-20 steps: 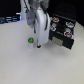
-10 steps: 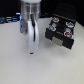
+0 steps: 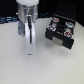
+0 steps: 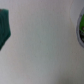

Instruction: Open the kcup holder, insert the kcup into the holder, and close the kcup holder

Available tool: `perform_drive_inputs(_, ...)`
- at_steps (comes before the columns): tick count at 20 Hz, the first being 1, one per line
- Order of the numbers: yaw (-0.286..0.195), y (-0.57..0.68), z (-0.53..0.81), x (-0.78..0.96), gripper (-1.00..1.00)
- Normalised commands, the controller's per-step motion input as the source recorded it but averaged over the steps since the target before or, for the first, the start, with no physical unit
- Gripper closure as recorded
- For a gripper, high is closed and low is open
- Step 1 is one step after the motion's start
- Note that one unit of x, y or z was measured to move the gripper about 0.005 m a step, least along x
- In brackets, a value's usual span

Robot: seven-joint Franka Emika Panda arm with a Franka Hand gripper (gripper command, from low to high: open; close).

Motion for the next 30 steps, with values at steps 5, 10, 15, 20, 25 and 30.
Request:
perform_drive_inputs(5, -0.016, 0.05, 0.17, -0.53, -1.00)
perform_drive_inputs(10, 0.000, 0.00, 0.01, -0.52, -1.00)
perform_drive_inputs(15, 0.000, 0.05, -0.06, -0.36, -1.00)
perform_drive_inputs(20, 0.003, 0.13, -0.13, -0.16, -1.00)
perform_drive_inputs(25, 0.008, 0.24, -0.18, -0.01, -1.00)
perform_drive_inputs(30, 0.032, 0.20, -0.21, -0.11, -1.00)
